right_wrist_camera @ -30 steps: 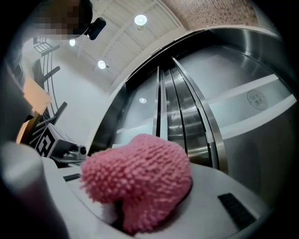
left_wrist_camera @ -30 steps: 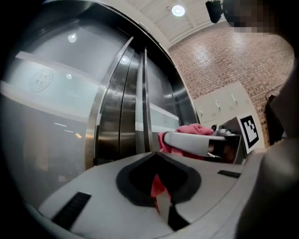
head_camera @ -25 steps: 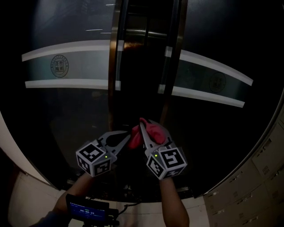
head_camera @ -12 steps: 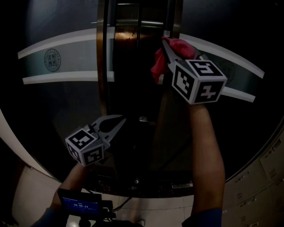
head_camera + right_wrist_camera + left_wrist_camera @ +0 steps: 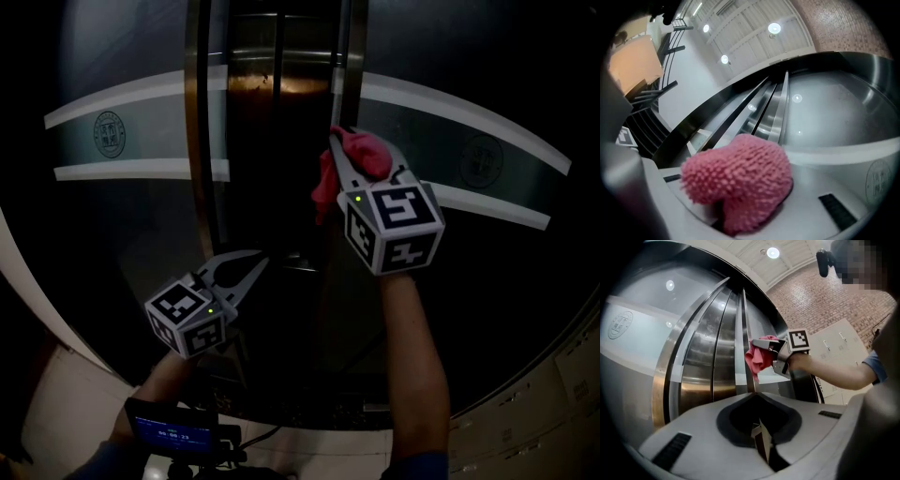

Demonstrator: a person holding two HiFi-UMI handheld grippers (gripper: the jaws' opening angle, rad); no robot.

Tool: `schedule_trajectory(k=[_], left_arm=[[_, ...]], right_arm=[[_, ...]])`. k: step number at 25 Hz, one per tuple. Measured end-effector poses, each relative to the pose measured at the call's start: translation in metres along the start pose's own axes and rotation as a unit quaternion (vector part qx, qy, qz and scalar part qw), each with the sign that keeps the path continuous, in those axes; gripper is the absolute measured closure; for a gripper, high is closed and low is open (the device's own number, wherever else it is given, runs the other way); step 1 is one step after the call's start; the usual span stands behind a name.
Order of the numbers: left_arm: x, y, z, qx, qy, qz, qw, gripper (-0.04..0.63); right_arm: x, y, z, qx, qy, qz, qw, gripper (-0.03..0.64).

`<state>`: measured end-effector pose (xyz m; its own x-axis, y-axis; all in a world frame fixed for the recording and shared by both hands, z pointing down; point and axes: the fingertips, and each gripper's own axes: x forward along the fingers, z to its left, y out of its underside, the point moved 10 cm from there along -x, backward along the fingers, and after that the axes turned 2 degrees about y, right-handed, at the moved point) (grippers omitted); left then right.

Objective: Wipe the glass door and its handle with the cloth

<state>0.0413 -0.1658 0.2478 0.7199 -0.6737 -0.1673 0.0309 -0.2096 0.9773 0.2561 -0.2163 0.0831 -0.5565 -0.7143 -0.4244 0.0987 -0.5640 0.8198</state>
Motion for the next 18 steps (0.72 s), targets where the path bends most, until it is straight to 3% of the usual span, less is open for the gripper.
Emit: schedule_trajectory(k=[4,10,14,18], left_arm=[[0.004,0.008,-0.008,-0.003,0.003,0.007,1.0000,0.592],[-0.002,0.026,-0.012,-0.014,0.004,0.028,0.9995,0.592],[-0.007,0.031,-0.010,-0.019,0.000,0.036,0.9992,0.592],[-0.014,0.033,-0.006,-0.023,-0.003,0.039,0.9990,0.592]], right_arm=[[-0.029,0.061,0.032,0.074,-0.011,0.017,0.997,0.557],[-0.057,0.138,0.070,0.141,0.004,0.082,0.987,0.558],[-0.062,0.160,0.078,0.144,0.012,0.115,0.983,0.558],[-0.060,0.150,0.086,0.151,0.009,0.101,0.983,0.558]])
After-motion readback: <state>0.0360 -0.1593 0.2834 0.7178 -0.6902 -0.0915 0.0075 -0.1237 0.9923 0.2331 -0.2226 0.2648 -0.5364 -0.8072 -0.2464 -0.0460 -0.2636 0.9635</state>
